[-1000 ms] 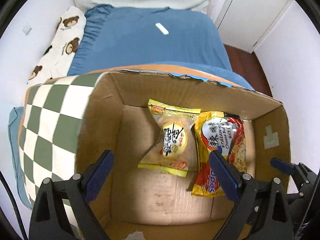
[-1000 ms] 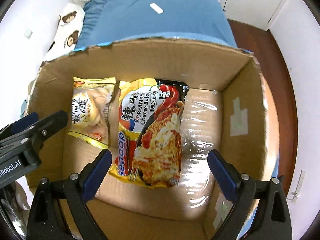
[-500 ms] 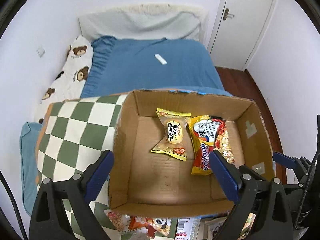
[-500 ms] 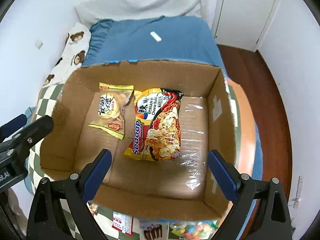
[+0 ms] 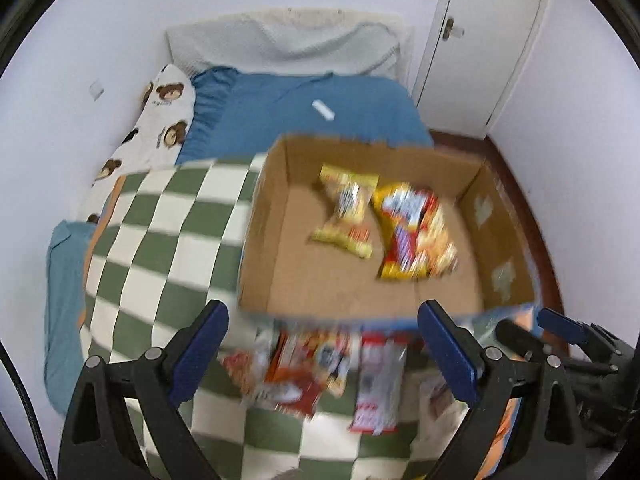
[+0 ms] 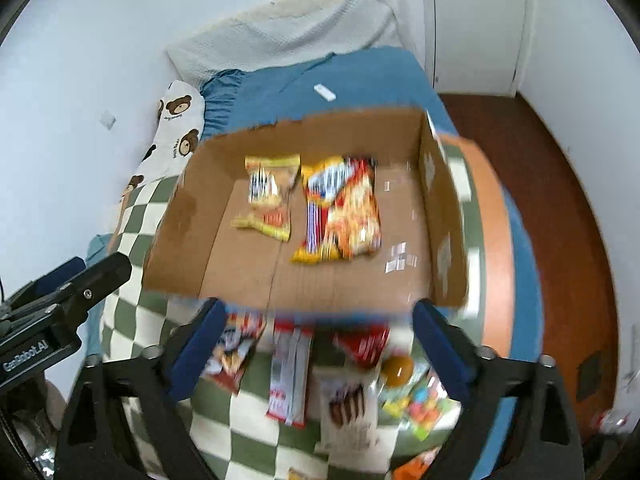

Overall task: Organize snacks
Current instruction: 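Lift both tools out of the box back toward the snacks, then grasp the orange panda chip bag with left tool while right tool grasps the Franzzi cookie pack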

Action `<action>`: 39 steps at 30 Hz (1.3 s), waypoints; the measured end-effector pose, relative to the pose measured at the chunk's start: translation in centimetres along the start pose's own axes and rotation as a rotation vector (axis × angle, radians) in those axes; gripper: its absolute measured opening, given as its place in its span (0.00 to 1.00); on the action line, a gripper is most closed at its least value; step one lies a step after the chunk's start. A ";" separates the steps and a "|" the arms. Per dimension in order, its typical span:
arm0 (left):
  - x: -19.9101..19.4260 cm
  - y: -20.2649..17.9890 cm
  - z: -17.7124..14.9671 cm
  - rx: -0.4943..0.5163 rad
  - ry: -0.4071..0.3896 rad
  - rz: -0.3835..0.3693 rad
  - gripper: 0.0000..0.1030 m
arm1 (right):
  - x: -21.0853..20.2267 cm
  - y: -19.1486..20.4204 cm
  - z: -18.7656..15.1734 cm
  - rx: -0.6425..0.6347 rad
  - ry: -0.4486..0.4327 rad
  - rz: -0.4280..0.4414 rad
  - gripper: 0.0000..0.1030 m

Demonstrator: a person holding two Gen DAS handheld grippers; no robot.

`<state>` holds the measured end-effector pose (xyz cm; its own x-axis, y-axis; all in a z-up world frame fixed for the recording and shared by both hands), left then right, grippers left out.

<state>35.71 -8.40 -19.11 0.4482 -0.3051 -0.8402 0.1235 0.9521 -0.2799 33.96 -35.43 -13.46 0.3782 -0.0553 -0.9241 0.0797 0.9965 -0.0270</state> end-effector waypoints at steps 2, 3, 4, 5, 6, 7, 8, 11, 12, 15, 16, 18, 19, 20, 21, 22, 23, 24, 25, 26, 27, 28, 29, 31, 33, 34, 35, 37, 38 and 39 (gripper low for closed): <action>1.3 0.9 -2.3 0.010 0.052 0.030 0.94 | 1.6 -0.2 -2.4 0.004 0.052 0.004 0.65; 2.4 1.6 -3.7 0.009 0.101 0.041 0.94 | 2.7 -0.4 -4.0 0.017 0.093 0.015 0.65; 3.3 2.1 -4.6 -0.001 0.139 0.043 0.94 | 3.4 -0.6 -4.9 0.029 0.115 0.021 0.65; 4.0 2.6 -5.5 -0.011 0.167 0.045 0.94 | 4.6 -0.8 -6.3 0.046 0.157 0.025 0.65; 4.8 3.0 -6.2 -0.016 0.198 0.045 0.94 | 5.5 -0.8 -7.3 0.052 0.185 0.021 0.65; 5.5 3.2 -6.6 -0.014 0.221 0.048 0.94 | 6.8 -1.0 -8.6 0.063 0.220 0.014 0.65; 6.3 3.3 -6.8 -0.003 0.240 0.050 0.94 | 7.6 -1.1 -9.2 0.070 0.234 0.011 0.65; 9.2 3.4 -7.1 0.012 0.320 0.059 0.94 | 10.1 -1.3 -11.0 0.089 0.283 -0.013 0.66; 10.2 3.6 -7.2 -0.003 0.338 0.066 0.94 | 10.8 -1.3 -11.4 0.092 0.293 -0.023 0.66; 12.5 3.9 -7.1 -0.029 0.354 0.075 0.94 | 12.3 -1.4 -12.1 0.096 0.306 -0.051 0.66; 13.1 3.9 -7.2 -0.024 0.360 0.087 0.94 | 12.8 -1.4 -12.3 0.095 0.313 -0.061 0.66; 13.9 4.2 -7.8 -0.002 0.378 0.124 0.94 | 13.6 -1.4 -12.9 0.112 0.328 -0.051 0.66; 13.9 4.6 -8.5 0.016 0.388 0.139 0.94 | 13.8 -1.3 -13.0 0.115 0.333 -0.047 0.66; 13.8 5.1 -9.1 0.026 0.396 0.150 0.94 | 13.9 -1.3 -13.0 0.114 0.334 -0.048 0.66; 13.5 5.9 -10.1 0.028 0.412 0.153 0.94 | 13.8 -1.3 -12.9 0.103 0.331 -0.053 0.66; 13.1 6.6 -10.8 0.022 0.423 0.153 0.94 | 13.8 -1.3 -12.9 0.095 0.329 -0.057 0.66; 12.5 7.9 -12.0 0.013 0.435 0.163 0.94 | 13.7 -1.4 -12.9 0.086 0.327 -0.062 0.66; 12.1 8.8 -12.6 0.007 0.441 0.174 0.94 | 13.7 -1.4 -13.0 0.081 0.328 -0.064 0.66; 11.5 9.8 -13.3 -0.005 0.449 0.188 0.94 | 13.7 -1.5 -13.1 0.078 0.333 -0.062 0.66; 10.9 10.8 -14.0 -0.028 0.453 0.197 0.94 | 13.7 -1.5 -13.2 0.078 0.339 -0.058 0.66; 10.2 11.6 -14.4 -0.054 0.449 0.198 0.94 | 13.7 -1.4 -13.2 0.077 0.341 -0.057 0.66; 9.7 12.2 -14.8 -0.079 0.444 0.193 0.94 | 13.8 -1.5 -13.1 0.075 0.344 -0.055 0.66; 9.0 12.5 -14.9 -0.119 0.432 0.173 0.94 | 13.8 -1.4 -13.2 0.074 0.347 -0.051 0.66; 8.1 12.4 -14.6 -0.195 0.404 0.120 0.94 | 13.7 -1.3 -13.5 0.081 0.355 -0.041 0.67; 7.6 11.4 -13.6 -0.299 0.367 0.037 0.94 | 13.5 -1.2 -13.5 0.089 0.359 -0.031 0.69; 7.6 10.7 -12.9 -0.330 0.348 0.013 0.94 | 13.6 -1.1 -13.5 0.095 0.361 -0.027 0.69; 7.8 10.1 -12.2 -0.352 0.329 -0.001 0.94 | 13.8 -1.1 -13.2 0.097 0.362 -0.024 0.69; 9.1 8.5 -10.9 -0.370 0.310 -0.016 0.94 | 14.1 -1.0 -12.9 0.098 0.363 -0.023 0.69; 9.9 7.9 -10.4 -0.373 0.308 -0.014 0.94 | 14.3 -0.9 -13.0 0.098 0.362 -0.026 0.70; 10.8 7.6 -9.8 -0.369 0.311 -0.007 0.94 | 14.6 -0.8 -13.0 0.095 0.362 -0.028 0.70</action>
<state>32.81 -4.69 -34.83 0.1553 -0.3568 -0.9212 -0.2221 0.8960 -0.3845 27.37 -36.18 -31.86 0.0256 -0.0395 -0.9989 0.1774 0.9835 -0.0343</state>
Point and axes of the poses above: each gripper's, at about its wrist camera, not at the fingertips, and x roughly the way its jaws point, y to its left, z to its top, the point moved 8 cm from there along x, roughly the way its jaws point, and after that the axes turned 15 degrees about -z, right-handed, at the moved point
